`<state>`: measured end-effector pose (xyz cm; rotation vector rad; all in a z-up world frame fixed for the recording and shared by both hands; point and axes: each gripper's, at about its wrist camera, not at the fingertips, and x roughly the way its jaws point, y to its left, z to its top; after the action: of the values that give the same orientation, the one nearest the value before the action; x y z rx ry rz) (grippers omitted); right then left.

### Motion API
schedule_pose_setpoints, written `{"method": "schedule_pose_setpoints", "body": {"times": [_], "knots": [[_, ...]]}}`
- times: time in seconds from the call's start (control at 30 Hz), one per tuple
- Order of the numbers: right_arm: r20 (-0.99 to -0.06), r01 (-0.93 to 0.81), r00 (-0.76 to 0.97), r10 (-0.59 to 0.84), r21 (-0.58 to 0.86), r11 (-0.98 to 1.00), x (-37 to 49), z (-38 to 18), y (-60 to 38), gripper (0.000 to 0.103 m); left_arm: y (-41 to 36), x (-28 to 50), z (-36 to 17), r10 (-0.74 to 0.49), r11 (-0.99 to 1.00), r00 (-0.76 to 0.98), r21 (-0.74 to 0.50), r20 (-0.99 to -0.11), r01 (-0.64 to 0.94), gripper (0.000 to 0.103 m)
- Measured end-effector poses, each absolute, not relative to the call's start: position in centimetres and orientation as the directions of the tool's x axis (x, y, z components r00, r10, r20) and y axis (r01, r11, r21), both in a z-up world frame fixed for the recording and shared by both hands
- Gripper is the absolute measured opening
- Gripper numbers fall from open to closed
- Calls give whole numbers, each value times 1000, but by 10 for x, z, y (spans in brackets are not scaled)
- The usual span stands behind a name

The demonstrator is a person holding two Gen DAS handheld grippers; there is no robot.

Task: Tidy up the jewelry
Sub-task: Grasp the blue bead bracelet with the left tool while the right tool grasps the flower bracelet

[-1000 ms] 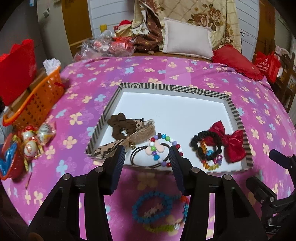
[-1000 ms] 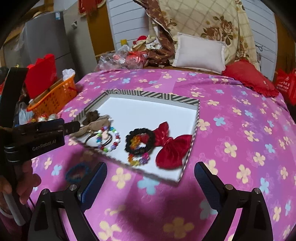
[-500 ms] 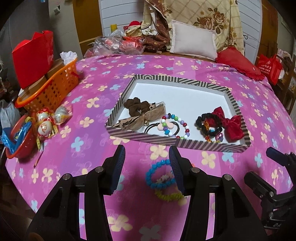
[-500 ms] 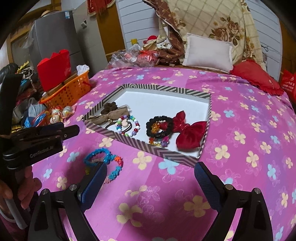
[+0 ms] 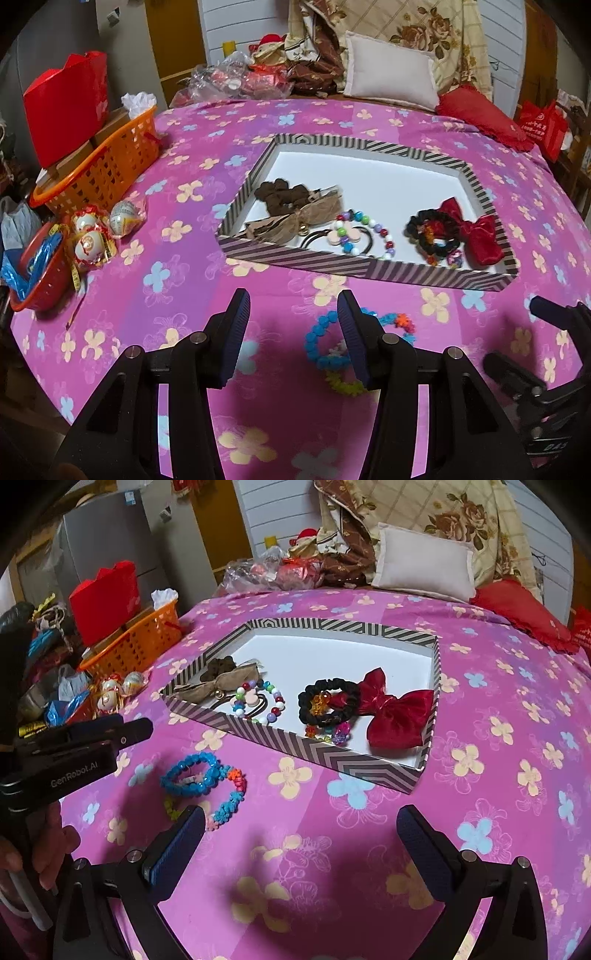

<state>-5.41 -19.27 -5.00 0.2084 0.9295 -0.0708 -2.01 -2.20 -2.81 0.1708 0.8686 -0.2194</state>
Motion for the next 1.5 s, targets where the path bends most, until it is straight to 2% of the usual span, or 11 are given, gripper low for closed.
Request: {"method": "schedule_pose_setpoints", "body": {"times": [0.3,0.47,0.77,1.13,1.3,1.5], "knots": [[-795,114,605,38,133,984,-52,-49,-182,103,5,1,-49,-144,979,532,-42,-834,199,49],[-801,101,597,45,130,986,-52,-51,-178,103,5,4,-60,-197,970,463,-103,-864,221,49],[-803,93,594,58,140,986,-52,-53,-178,103,-5,10,-77,-229,961,405,-139,-885,240,49],[-813,88,577,76,155,984,-50,-60,-176,103,-16,13,-85,-190,961,405,-86,-894,262,49],[-813,86,576,84,163,983,-48,-63,-174,103,-17,12,-87,-94,967,437,22,-894,253,50],[-806,82,584,98,179,980,-45,-64,-171,103,-6,17,-89,-100,972,423,3,-900,236,50]]}}
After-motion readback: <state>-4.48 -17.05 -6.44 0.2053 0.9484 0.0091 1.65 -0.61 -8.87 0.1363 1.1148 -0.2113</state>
